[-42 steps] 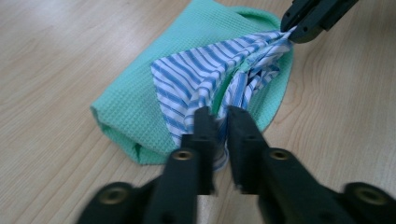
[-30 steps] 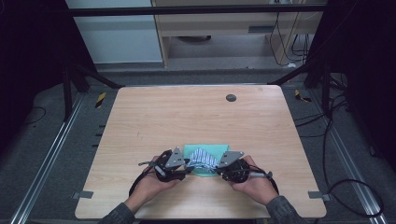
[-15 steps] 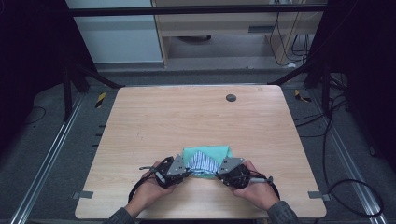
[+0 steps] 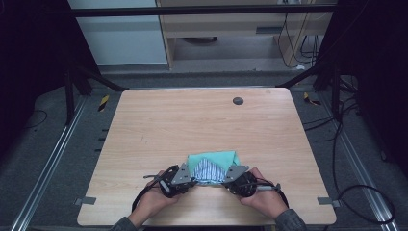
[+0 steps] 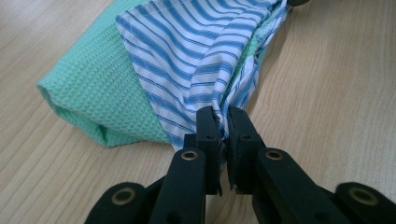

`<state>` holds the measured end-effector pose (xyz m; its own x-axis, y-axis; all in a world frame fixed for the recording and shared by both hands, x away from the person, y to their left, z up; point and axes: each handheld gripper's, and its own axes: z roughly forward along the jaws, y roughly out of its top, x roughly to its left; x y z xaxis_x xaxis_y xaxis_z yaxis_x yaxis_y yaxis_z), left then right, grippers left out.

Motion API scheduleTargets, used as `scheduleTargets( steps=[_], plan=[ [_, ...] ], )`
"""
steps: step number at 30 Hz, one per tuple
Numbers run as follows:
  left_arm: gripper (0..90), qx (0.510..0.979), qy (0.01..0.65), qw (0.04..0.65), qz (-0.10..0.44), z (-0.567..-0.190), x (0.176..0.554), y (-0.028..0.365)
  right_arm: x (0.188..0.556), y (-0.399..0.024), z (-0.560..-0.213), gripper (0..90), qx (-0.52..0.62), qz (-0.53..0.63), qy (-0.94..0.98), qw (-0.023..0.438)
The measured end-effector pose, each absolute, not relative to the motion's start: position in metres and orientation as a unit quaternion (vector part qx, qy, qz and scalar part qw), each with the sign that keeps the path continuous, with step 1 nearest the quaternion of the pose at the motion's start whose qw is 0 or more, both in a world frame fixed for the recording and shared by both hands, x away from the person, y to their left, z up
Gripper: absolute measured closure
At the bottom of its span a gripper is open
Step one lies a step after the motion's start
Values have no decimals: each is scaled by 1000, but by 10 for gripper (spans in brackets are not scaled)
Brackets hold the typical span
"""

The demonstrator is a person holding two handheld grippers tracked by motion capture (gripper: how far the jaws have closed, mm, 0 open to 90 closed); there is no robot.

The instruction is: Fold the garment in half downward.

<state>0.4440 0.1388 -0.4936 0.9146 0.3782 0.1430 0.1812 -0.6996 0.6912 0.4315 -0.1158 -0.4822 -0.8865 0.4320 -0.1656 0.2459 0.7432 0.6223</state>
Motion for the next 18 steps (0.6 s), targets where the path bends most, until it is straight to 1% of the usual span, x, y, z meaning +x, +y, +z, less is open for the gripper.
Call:
scheduleTargets(
  steps=[6,9,18],
  plan=[
    [847,909,161,362,134,-494,442,137,433,-119,-481,871,187,310,919,157],
    [847,912,154,357,133,-493,441,137,432,-120,-481,871,187,308,920,155],
    [845,907,159,366,132,-495,434,137,427,-121,-481,870,191,311,918,154]
  ],
)
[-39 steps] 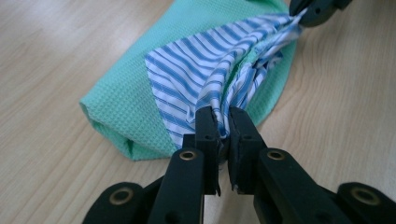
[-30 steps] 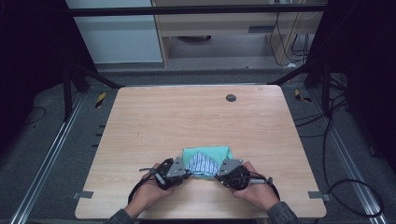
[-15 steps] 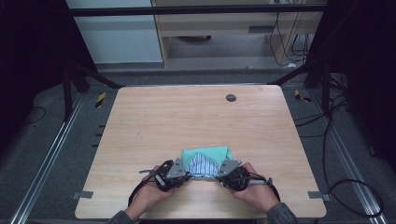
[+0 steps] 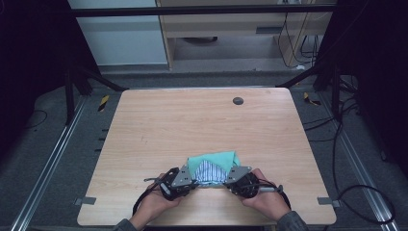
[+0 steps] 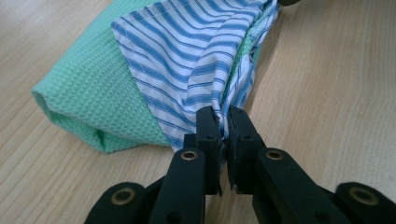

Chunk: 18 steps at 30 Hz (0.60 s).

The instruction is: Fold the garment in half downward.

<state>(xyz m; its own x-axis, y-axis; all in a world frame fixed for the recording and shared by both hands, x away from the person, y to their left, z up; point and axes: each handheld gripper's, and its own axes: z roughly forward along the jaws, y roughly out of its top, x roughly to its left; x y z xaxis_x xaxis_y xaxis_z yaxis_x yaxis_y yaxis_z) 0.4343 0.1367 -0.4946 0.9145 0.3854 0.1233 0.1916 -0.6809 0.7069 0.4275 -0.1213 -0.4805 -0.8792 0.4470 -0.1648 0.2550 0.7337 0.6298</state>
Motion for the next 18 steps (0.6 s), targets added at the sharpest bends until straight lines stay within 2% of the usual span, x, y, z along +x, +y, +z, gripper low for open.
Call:
scheduleTargets(
  steps=[6,8,9,10,11,14,17,18],
  plan=[
    [822,906,159,369,135,-494,428,139,424,-123,-481,846,193,318,915,153],
    [714,900,170,377,137,-493,424,142,423,-125,-480,738,199,317,914,159],
    [637,897,176,380,139,-492,423,143,422,-127,-479,685,204,318,911,163],
    [536,895,181,384,138,-490,422,146,419,-131,-476,588,213,325,907,159],
    [536,891,187,392,134,-488,421,148,419,-131,-476,588,213,325,907,159],
    [375,876,217,410,134,-482,421,159,415,-142,-472,431,237,339,895,167],
    [209,855,263,424,143,-477,432,175,418,-163,-470,282,290,344,867,213],
    [209,849,282,421,148,-476,438,181,418,-163,-470,282,290,344,867,213]
  ],
)
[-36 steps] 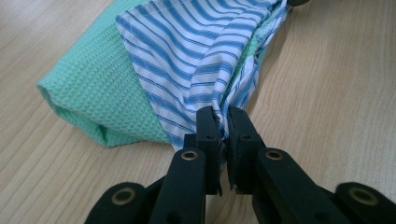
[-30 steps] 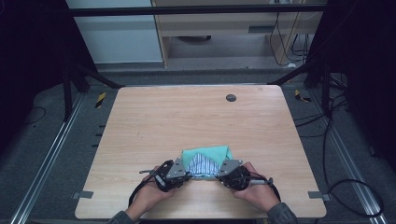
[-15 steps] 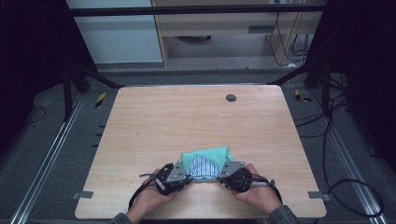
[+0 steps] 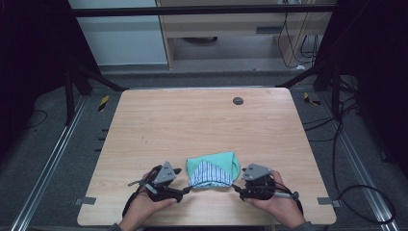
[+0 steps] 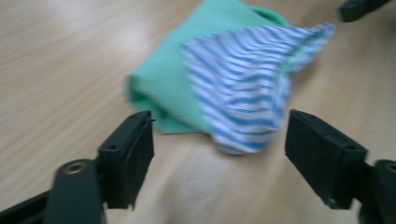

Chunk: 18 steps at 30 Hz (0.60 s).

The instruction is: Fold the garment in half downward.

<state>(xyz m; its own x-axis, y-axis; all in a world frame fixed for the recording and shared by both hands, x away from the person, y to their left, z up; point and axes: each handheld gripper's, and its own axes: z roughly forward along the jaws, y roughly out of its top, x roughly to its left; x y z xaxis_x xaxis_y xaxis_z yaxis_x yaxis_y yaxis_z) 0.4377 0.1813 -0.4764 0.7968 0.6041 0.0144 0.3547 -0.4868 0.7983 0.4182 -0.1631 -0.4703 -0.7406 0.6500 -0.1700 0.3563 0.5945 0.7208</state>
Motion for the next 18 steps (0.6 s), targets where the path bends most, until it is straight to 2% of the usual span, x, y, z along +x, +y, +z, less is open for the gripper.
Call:
scheduleTargets(
  steps=[3,8,18],
  plan=[
    [137,835,332,405,170,-476,453,200,429,-183,-468,213,352,358,830,242],
    [75,810,399,389,183,-484,480,233,459,-218,-472,111,467,374,755,269],
    [75,793,453,357,195,-501,508,251,499,-235,-494,102,547,349,714,262]
  ],
)
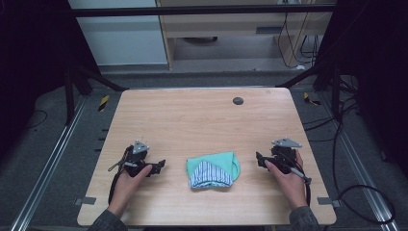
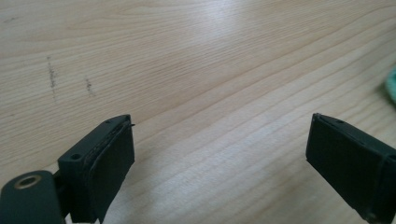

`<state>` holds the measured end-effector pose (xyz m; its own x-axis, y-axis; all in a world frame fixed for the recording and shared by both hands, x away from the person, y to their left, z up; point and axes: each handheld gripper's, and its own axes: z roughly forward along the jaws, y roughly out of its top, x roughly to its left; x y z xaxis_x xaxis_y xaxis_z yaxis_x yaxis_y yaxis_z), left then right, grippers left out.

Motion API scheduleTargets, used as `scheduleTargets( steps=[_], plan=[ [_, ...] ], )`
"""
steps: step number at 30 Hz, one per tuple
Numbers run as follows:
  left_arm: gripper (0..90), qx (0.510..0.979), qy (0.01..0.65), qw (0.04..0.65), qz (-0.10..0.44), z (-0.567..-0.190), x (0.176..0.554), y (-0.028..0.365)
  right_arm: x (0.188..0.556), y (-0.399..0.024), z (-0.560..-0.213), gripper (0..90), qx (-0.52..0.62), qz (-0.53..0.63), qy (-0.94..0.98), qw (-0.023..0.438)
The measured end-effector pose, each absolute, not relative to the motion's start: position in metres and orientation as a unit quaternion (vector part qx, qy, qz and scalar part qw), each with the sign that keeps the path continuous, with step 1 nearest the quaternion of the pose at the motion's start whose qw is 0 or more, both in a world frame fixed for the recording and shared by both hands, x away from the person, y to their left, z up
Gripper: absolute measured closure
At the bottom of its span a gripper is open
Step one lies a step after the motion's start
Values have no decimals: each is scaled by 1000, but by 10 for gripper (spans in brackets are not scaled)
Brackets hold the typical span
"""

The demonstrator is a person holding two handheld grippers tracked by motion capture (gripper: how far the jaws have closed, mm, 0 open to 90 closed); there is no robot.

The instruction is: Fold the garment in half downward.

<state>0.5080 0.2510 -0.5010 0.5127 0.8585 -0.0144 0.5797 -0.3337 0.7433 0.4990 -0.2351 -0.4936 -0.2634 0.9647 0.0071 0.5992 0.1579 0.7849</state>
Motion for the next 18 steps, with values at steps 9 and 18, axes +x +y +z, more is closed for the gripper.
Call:
scheduleTargets(
  steps=[9,18],
  plan=[
    [49,801,450,340,200,-507,521,248,520,-224,-511,63,585,312,705,253],
    [0,802,457,330,200,-508,523,248,523,-219,-512,13,593,302,702,255]
  ],
)
